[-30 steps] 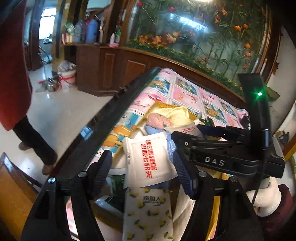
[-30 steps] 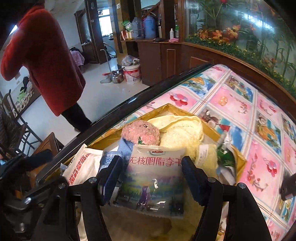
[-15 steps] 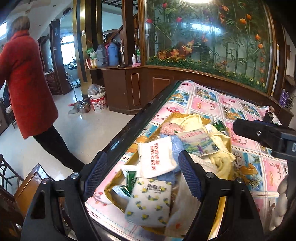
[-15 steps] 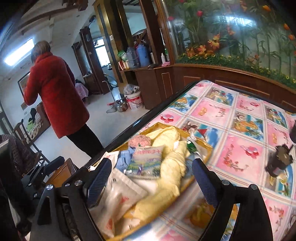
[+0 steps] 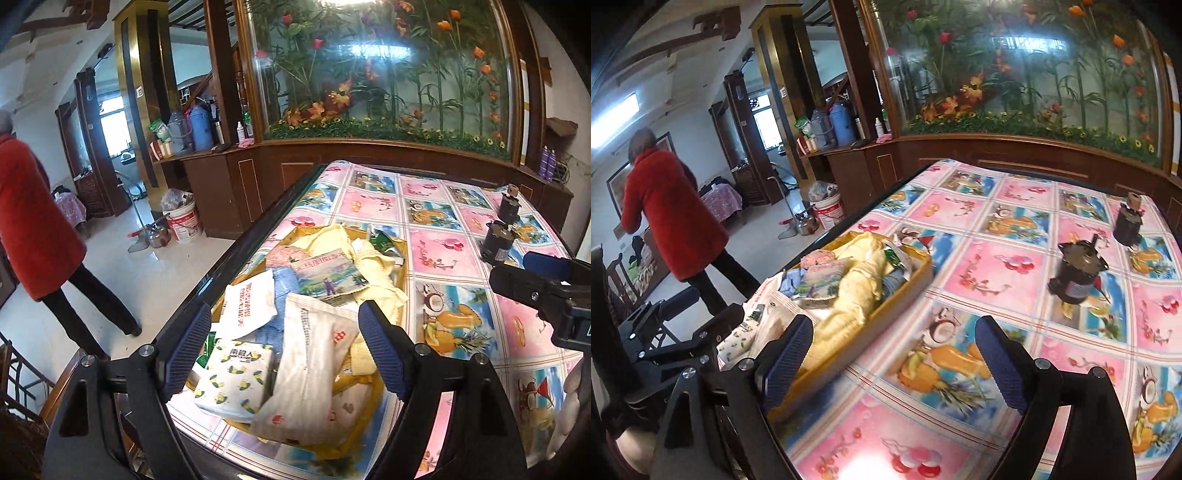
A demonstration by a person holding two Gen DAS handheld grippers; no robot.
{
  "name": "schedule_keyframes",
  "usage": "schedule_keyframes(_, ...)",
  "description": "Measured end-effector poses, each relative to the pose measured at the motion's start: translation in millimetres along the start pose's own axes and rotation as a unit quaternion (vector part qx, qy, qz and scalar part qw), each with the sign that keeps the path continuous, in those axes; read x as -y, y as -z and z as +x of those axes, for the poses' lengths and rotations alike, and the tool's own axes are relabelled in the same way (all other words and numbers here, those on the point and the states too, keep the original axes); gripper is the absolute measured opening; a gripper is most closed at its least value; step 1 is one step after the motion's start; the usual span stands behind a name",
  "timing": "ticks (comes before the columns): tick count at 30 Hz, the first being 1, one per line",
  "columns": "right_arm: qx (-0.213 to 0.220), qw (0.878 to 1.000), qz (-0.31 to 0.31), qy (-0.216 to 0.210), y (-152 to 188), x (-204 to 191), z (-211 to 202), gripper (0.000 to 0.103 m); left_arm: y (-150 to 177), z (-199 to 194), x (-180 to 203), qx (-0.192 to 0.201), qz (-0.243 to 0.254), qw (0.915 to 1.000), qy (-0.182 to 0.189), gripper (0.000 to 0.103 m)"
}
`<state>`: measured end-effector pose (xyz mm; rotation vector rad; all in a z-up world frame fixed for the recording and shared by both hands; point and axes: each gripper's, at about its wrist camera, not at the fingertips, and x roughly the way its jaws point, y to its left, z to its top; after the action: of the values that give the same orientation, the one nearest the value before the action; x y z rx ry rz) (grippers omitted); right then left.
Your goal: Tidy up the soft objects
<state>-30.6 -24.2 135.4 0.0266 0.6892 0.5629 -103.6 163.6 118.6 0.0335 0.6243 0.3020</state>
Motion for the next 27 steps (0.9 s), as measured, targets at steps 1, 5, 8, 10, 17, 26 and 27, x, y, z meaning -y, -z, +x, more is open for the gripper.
schedule_keyframes(1, 0.0, 1.0, 0.001, 0.002, 1.8, 2.9, -1.6, 0.091, -0.2, -1.1, 4.1, 0.0, 0.003, 1.0, 0.0, 0.082)
schedule_keyframes(5, 0.001, 1.0, 0.009, 0.008, 10.0, 12.7, -7.8, 0.091, -0.6, -4.8, 15.3, 0.001, 0.01, 1.0, 0.0, 0.082)
schedule_keyframes(8, 0.0, 1.0, 0.014, 0.008, 16.7, 15.6, -11.3, 0.091, -0.4, -7.9, 21.1, 0.005, 0.014, 0.9999, -0.004, 0.082)
schedule_keyframes(10, 0.0, 1.0, 0.011, 0.008, 20.6, 15.2, -12.0, 0.091, -0.2, -11.3, 23.5, 0.014, 0.013, 0.9997, -0.011, 0.082)
schedule_keyframes(17, 0.002, 1.0, -0.013, 0.006, 31.6, 1.9, -13.4, 0.091, 4.1, -50.3, 21.4, 0.122, -0.034, 0.9918, -0.015, 0.103)
schedule_keyframes(26, -0.006, 0.999, -0.031, 0.008, 39.9, -10.8, -7.2, 0.091, -2.7, -23.6, 26.7, 0.06, -0.043, 0.9971, 0.015, 0.103)
schedule_keyframes(27, -0.009, 0.999, -0.035, 0.01, 40.5, -12.0, -5.6, 0.091, -2.8, -21.1, 24.2, 0.054, -0.051, 0.997, 0.021, 0.103)
